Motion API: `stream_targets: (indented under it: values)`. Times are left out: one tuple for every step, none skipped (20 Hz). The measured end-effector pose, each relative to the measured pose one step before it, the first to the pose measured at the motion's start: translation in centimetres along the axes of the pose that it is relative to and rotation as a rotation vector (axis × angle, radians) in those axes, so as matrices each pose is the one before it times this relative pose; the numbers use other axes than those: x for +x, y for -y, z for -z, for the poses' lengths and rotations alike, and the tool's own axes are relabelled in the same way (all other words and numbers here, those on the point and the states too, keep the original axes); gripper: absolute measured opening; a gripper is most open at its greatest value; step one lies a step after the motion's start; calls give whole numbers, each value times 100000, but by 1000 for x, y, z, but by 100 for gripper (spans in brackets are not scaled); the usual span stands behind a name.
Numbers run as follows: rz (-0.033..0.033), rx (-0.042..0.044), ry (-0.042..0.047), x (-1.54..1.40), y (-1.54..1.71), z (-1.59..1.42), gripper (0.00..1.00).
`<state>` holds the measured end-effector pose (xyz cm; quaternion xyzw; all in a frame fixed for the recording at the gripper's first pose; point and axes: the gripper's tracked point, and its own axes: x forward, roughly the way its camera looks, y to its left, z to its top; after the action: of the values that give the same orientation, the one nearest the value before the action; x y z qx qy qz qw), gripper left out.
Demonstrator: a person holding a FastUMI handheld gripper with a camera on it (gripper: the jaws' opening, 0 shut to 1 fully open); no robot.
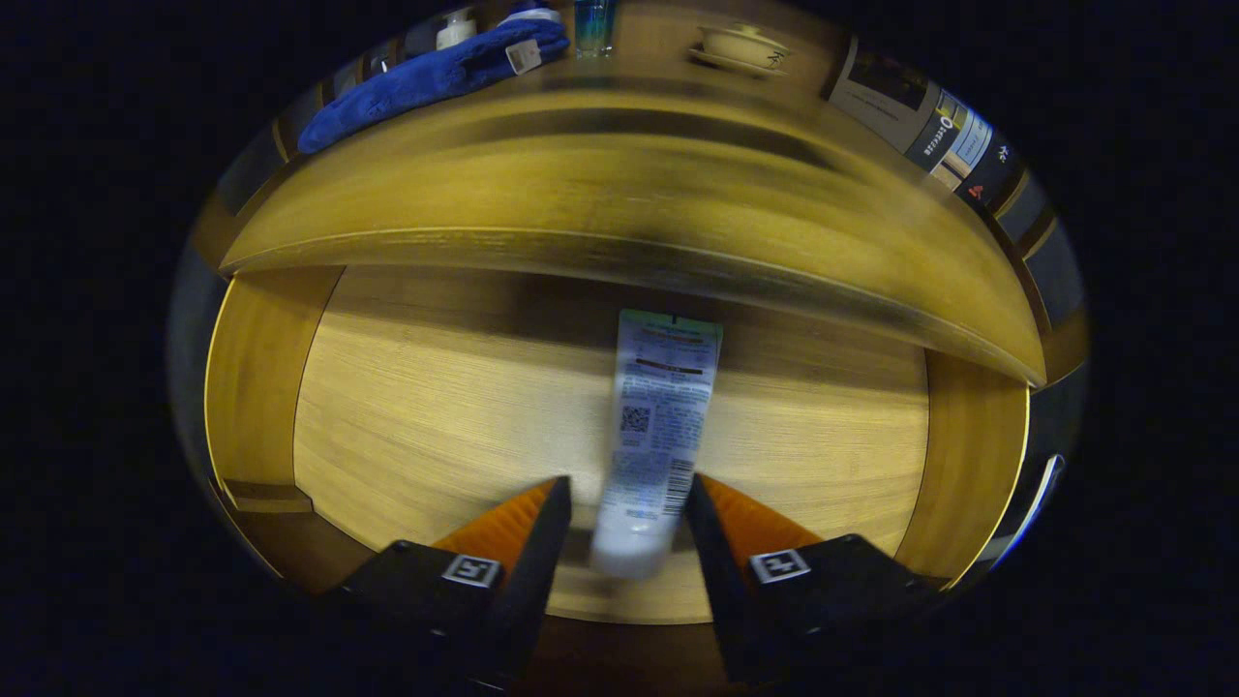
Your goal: Pull open the drawer, take out the items inside it, and place them on the countertop above the cabinet.
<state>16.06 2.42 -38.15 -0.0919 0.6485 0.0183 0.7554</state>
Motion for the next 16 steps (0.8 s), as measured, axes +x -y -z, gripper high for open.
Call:
stream_targets:
  values:
    - [-318,643,342,-482,-313,-320,75]
    - [-332,-1257,894,-139,-166,-444,68]
    - [46,-753,1593,-374,-135,-513,61]
    - [863,-207,1096,-688,-62,-551,55]
    - [196,-584,839,-153,-99,-632,48]
    - [-1405,565,1317,-934,-281,-913,41]
    - [-2524,1440,2046,-1035,-528,-1108,41]
    - [-2832,886,1518,-1312,-619,-1064,41]
    - [-2516,270,1286,-1515,-629,-983,41]
    - [-2514,-234,1250,-1585,-669,-1008,41]
    - [-2432,-93,1377,218,1520,6747,41]
    - [-1804,-219,1447,-2188,-2004,-5648,41]
    - [-1326,-978,1638,-1456,-139,-682,41]
    - [-44,-1423,1549,-1114,-16,-113,41]
    - [372,-1785,-462,-974,109,254,41]
    - [26,-1738,-610,-920,-102,717,41]
